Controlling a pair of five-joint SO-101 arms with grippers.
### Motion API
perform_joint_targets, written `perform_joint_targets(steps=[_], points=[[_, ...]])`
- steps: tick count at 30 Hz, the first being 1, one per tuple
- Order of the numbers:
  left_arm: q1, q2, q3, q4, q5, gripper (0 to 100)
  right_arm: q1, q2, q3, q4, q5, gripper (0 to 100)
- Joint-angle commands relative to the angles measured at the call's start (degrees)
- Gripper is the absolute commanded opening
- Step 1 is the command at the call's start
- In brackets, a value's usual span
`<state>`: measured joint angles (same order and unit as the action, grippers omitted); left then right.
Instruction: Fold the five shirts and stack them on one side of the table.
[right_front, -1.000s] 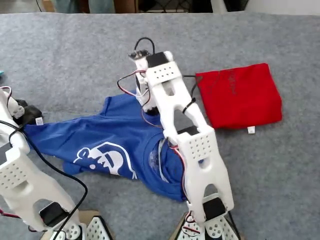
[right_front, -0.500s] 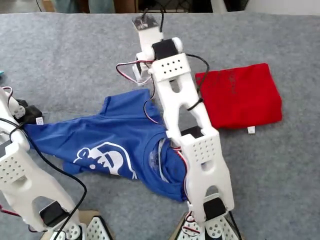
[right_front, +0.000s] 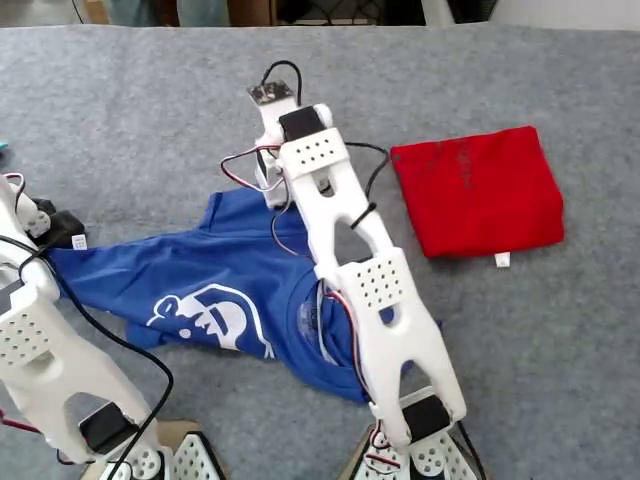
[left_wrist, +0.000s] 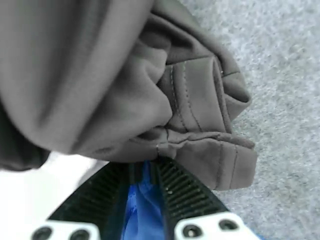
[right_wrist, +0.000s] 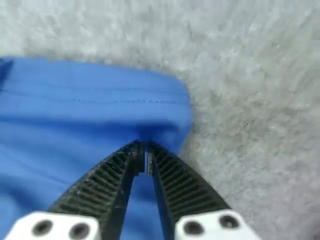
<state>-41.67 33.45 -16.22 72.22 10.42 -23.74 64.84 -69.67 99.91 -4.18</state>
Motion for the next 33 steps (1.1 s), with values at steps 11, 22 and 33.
perform_joint_targets(steps=[11,22,33], points=[[-0.5,0.0,-2.2,0.4,-0.1,3,-2.9,-0.9,9.9,1.3,-0.5,2.1],[-0.5,0.0,-2.3,0.7,-0.1,3,-2.8,-17.9,22.6,1.1,-2.5,2.6],[-0.5,0.0,-2.3,0.8,-0.1,3,-0.9,-25.3,19.9,0.4,-2.5,17.2]])
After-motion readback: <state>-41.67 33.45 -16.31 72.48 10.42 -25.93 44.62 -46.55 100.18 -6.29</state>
